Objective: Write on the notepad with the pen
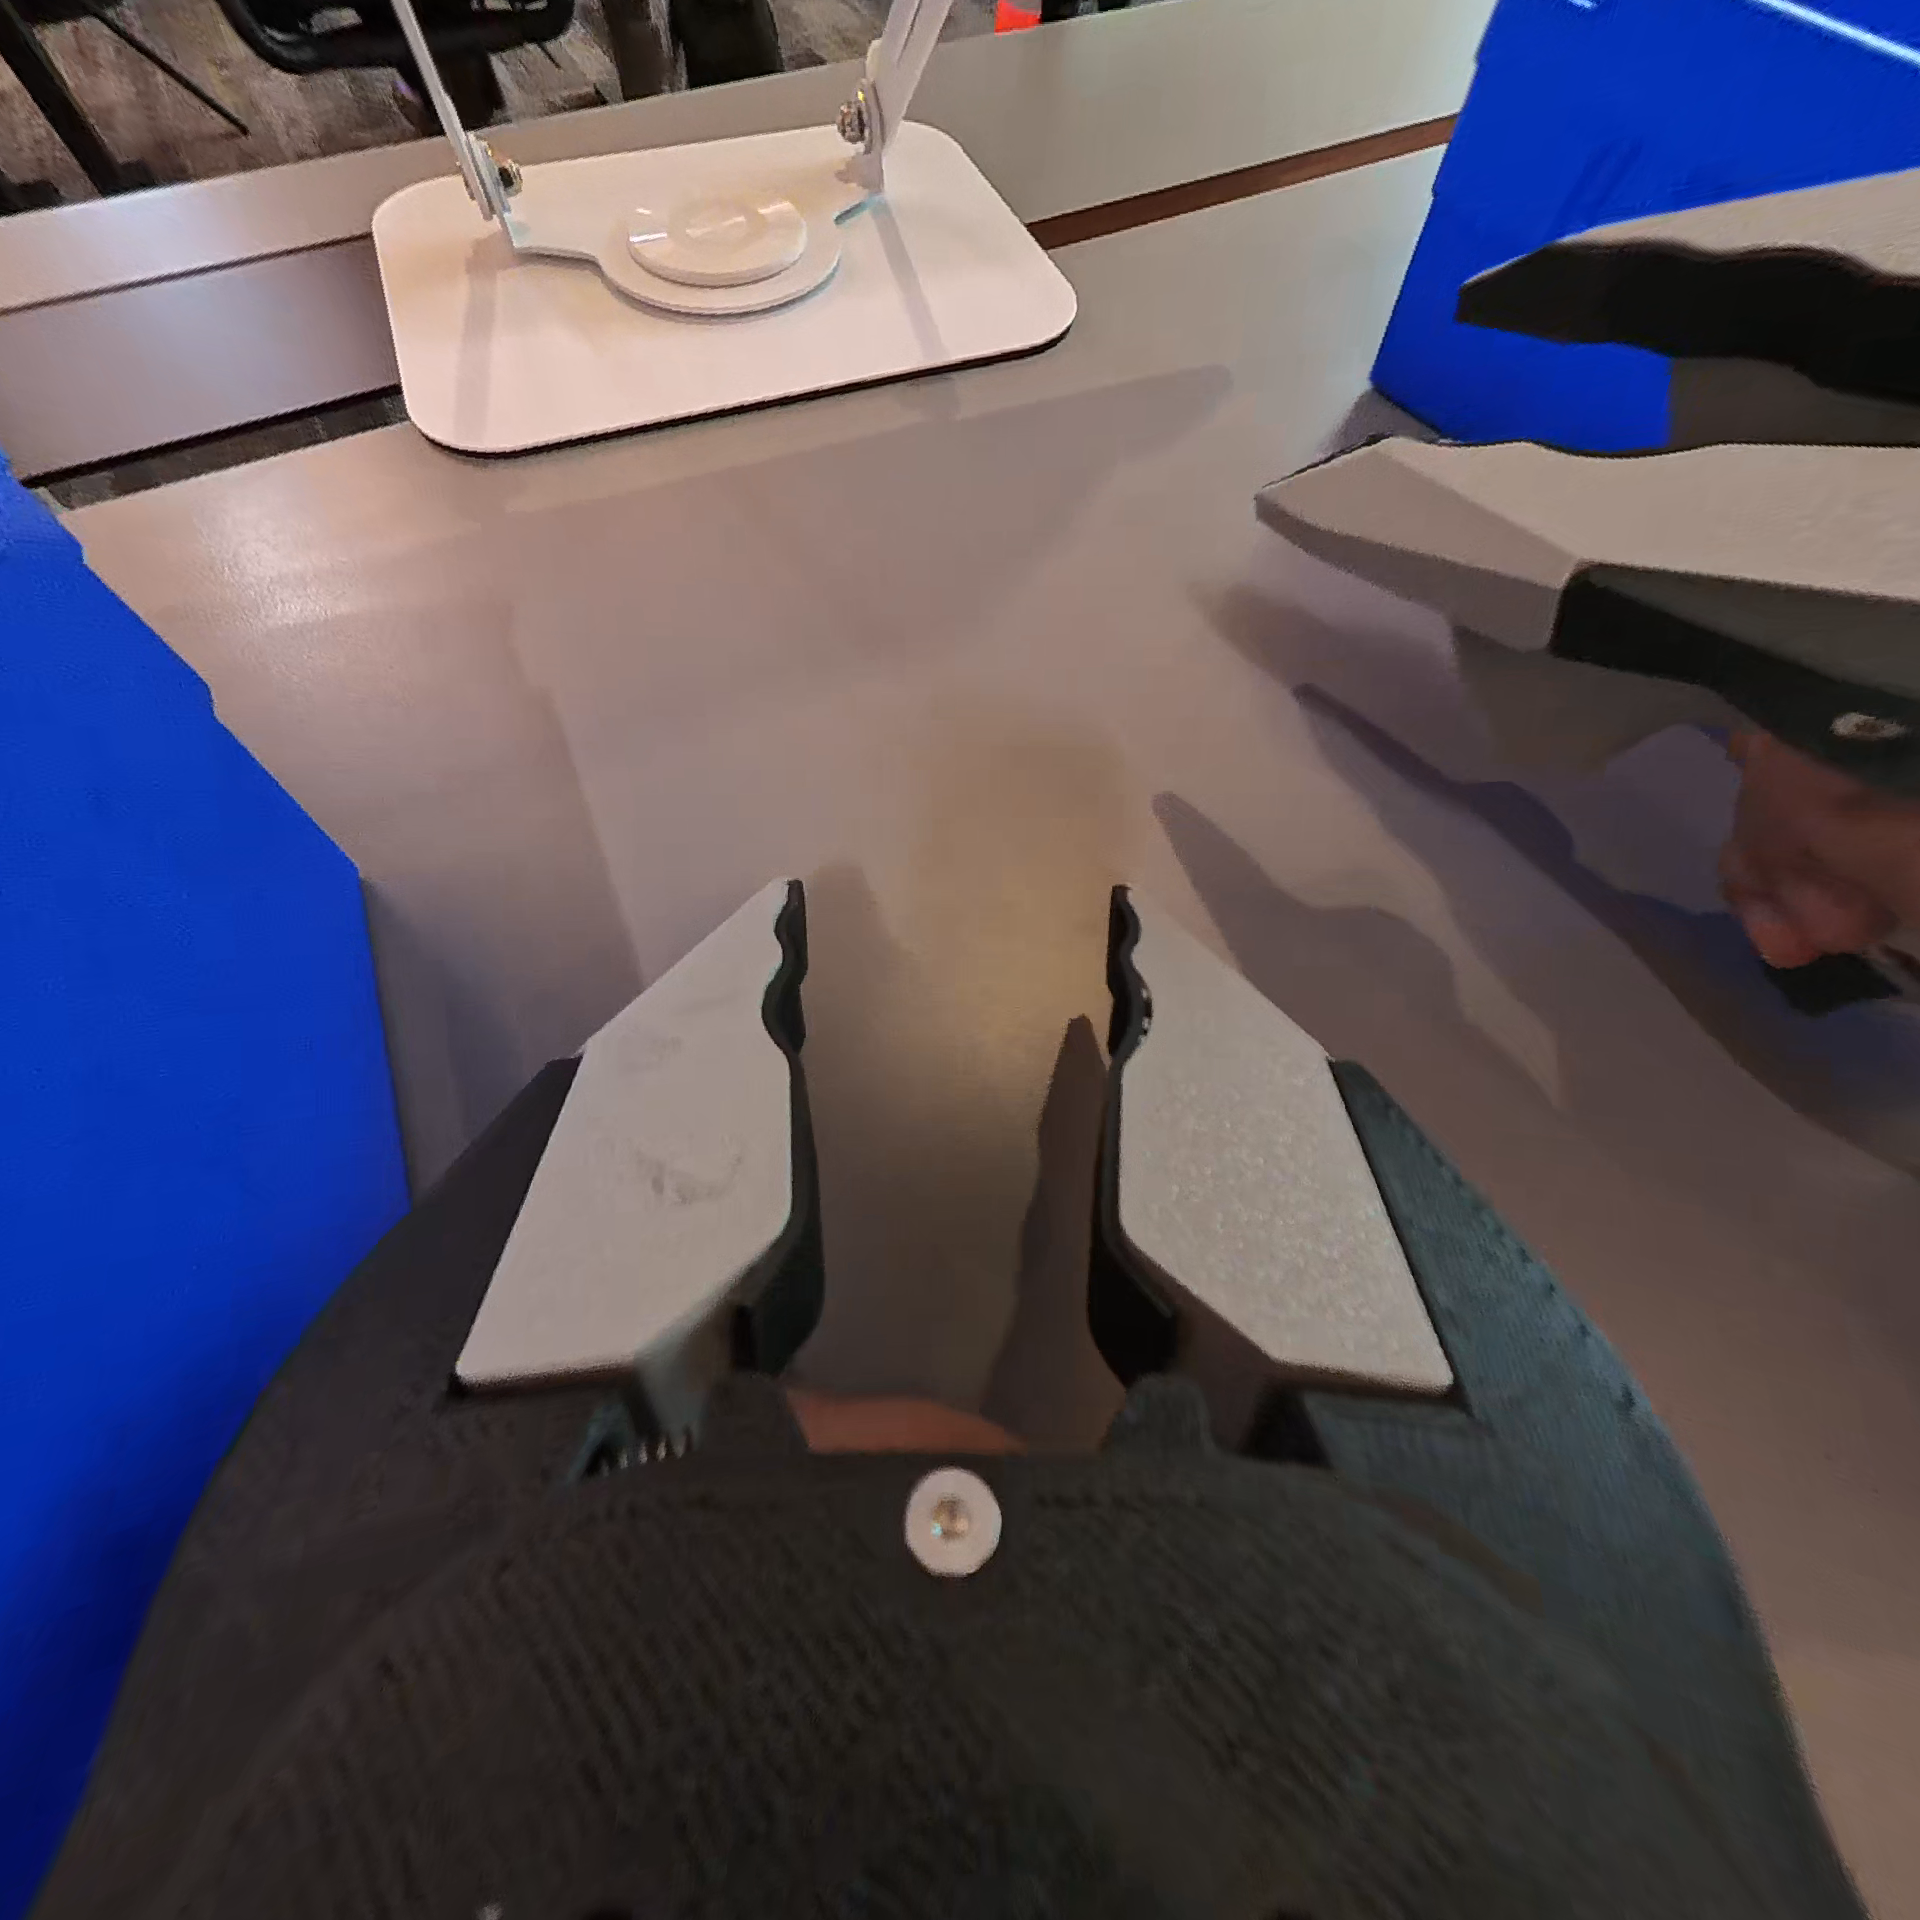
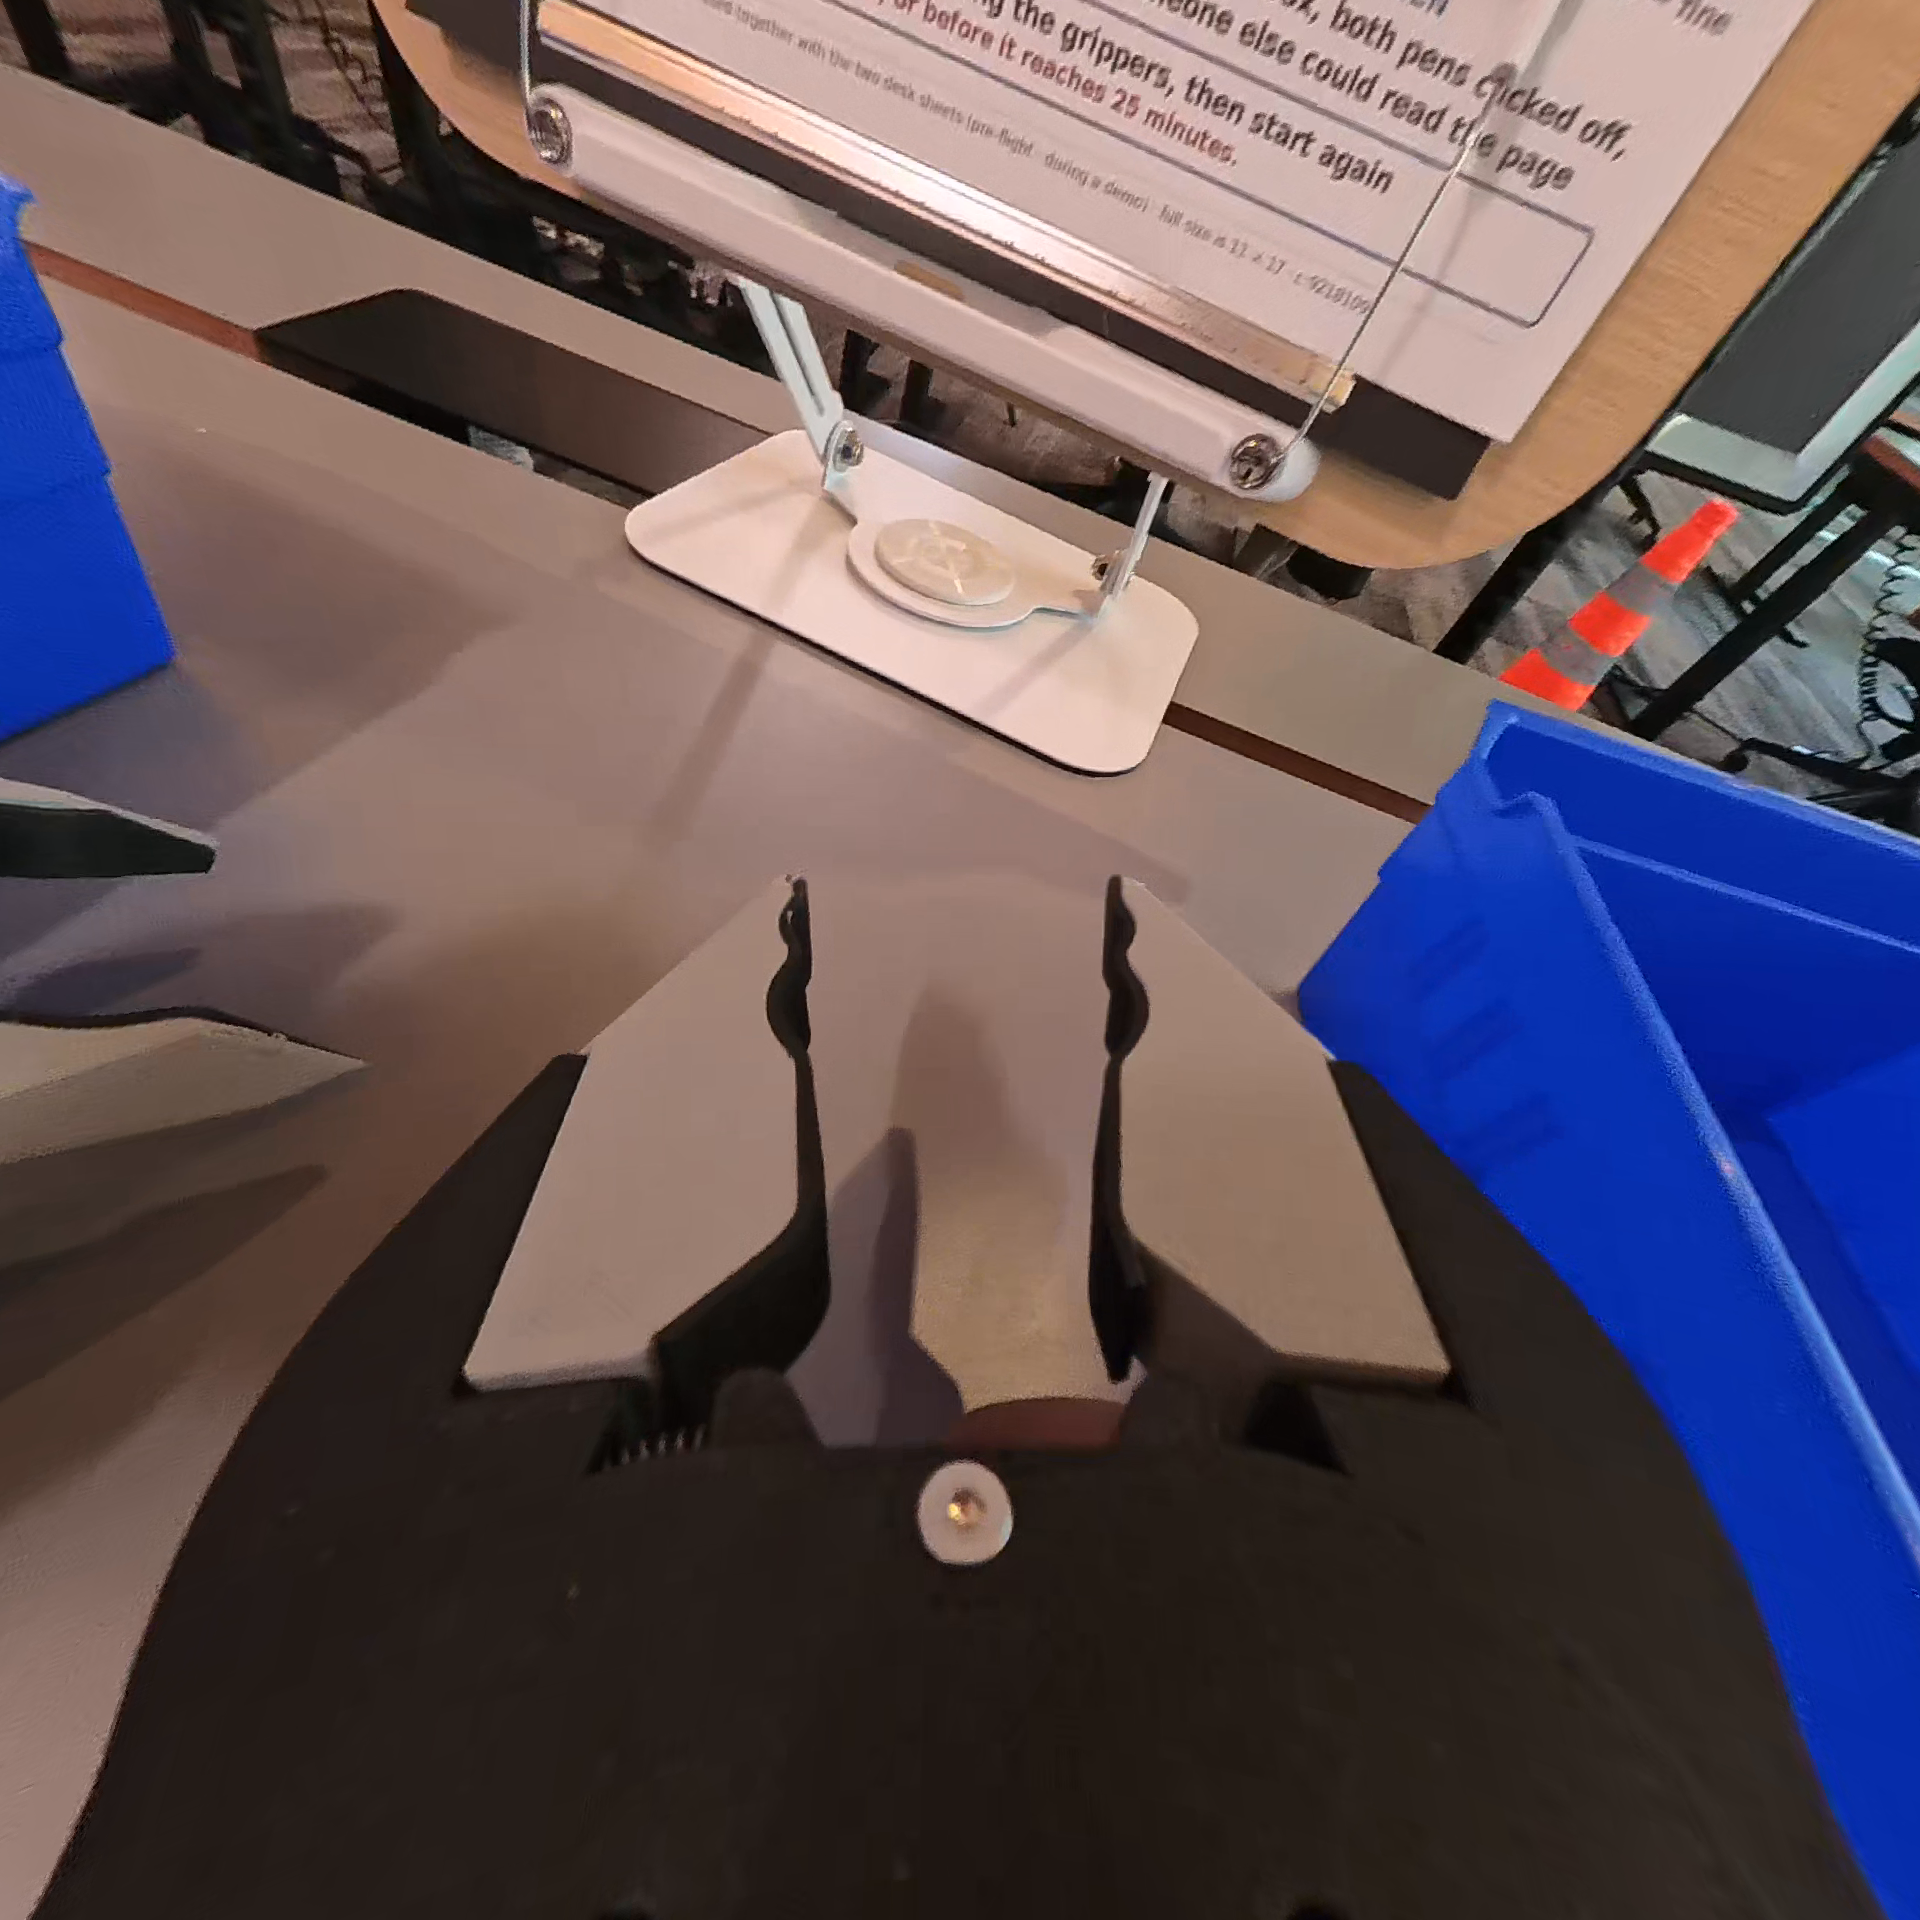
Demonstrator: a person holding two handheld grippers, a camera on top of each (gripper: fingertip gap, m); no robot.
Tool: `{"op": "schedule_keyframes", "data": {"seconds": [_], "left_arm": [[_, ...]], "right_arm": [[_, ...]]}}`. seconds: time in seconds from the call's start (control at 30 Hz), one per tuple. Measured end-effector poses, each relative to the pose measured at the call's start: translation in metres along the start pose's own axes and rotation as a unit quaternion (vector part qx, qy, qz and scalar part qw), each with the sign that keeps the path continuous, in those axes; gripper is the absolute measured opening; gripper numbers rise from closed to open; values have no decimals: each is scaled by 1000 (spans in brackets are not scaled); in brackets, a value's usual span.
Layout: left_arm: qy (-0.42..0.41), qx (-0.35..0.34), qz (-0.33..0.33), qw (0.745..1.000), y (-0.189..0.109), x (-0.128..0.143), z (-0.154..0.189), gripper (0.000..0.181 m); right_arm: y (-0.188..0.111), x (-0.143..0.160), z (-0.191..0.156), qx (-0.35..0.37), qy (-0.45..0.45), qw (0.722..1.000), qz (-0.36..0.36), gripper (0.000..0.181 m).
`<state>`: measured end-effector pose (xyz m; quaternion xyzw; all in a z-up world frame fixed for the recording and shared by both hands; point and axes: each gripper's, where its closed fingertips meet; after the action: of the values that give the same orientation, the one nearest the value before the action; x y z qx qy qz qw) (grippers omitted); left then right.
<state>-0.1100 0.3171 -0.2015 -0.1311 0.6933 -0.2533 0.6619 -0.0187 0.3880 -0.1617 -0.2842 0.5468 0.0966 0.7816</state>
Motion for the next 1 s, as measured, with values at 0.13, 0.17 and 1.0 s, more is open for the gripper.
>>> {"op": "schedule_keyframes", "data": {"seconds": [0.13, 0.17, 1.0], "left_arm": [[9, 2, 0, 1000, 0, 0, 2, 57], [9, 3, -2, 1000, 0, 1, 3, 57], [26, 29, -29, 999, 3, 10, 13, 58]], "right_arm": [[5, 6, -6, -19, 6, 1000, -9, 54], [6, 7, -7, -21, 8, 1000, -11, 54], [12, 13, -25, -83, 44, 995, -33, 58]]}}
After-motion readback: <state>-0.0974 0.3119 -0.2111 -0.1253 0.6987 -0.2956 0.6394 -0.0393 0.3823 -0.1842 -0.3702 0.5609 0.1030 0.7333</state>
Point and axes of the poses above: each gripper's, where its closed fingertips meet, y out along the fingers, x out of its underside, z = x × y across the jaws, and after that the axes turned 3 degrees about -x, right-handed
